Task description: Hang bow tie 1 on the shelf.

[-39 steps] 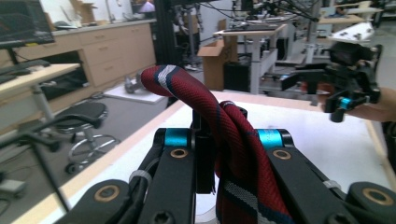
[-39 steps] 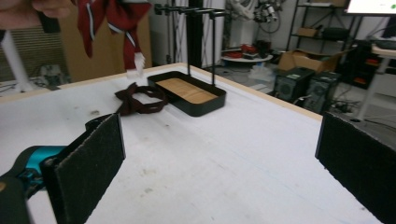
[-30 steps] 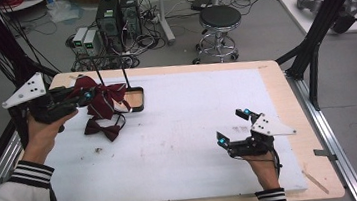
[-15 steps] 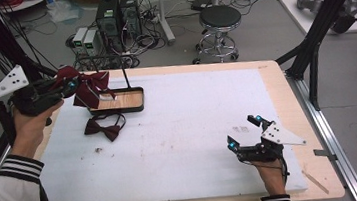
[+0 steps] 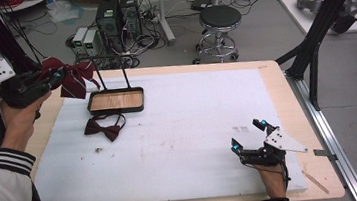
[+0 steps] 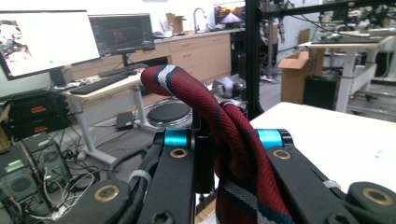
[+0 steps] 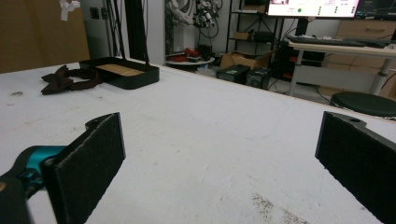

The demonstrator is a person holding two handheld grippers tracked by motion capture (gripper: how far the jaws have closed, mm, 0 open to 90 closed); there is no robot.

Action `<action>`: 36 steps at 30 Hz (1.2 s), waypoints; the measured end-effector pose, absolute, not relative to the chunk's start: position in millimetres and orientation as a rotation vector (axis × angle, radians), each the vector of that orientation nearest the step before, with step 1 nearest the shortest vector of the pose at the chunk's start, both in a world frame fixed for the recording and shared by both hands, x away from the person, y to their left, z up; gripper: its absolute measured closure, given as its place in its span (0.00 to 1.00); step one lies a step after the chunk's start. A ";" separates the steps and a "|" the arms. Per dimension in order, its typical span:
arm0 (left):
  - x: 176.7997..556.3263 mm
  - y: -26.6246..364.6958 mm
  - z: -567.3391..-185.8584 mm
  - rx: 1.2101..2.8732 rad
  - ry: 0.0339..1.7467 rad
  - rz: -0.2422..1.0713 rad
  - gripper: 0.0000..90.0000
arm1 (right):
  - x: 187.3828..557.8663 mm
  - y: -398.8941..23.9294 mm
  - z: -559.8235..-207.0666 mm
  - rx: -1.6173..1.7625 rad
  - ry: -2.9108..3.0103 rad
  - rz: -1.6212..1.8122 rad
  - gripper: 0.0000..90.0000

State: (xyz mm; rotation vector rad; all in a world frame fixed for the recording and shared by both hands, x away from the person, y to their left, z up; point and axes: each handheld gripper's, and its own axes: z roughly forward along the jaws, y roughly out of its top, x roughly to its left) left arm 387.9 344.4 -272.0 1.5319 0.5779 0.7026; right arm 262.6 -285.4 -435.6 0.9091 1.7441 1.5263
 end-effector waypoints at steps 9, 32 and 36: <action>403.5 349.6 -273.5 1.541 0.634 0.751 0.91 | 262.9 -286.8 -442.0 0.912 1.722 1.504 0.01; 424.2 363.5 -275.8 1.525 0.771 0.867 0.91 | 264.4 -286.5 -446.1 0.920 1.700 1.505 0.01; 426.4 365.2 -277.6 1.526 0.794 0.886 0.91 | 265.2 -286.7 -447.4 0.913 1.696 1.498 0.01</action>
